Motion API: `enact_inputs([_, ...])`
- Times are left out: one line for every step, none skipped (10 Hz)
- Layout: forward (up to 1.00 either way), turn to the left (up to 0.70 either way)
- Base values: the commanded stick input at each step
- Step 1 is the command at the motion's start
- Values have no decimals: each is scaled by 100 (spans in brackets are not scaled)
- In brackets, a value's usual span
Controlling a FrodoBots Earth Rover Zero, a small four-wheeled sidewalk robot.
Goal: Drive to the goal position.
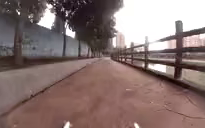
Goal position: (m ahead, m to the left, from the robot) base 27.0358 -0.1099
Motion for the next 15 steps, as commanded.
enact_inputs([70,0])
enact_inputs([70,0])
enact_inputs([70,0])
enact_inputs([70,0])
enact_inputs([70,0])
enact_inputs([70,0])
enact_inputs([70,0])
enact_inputs([70,-2])
enact_inputs([70,-5])
enact_inputs([70,-9])
enact_inputs([70,-13])
enact_inputs([70,-16])
enact_inputs([70,-18])
enact_inputs([70,-17])
enact_inputs([70,-13])
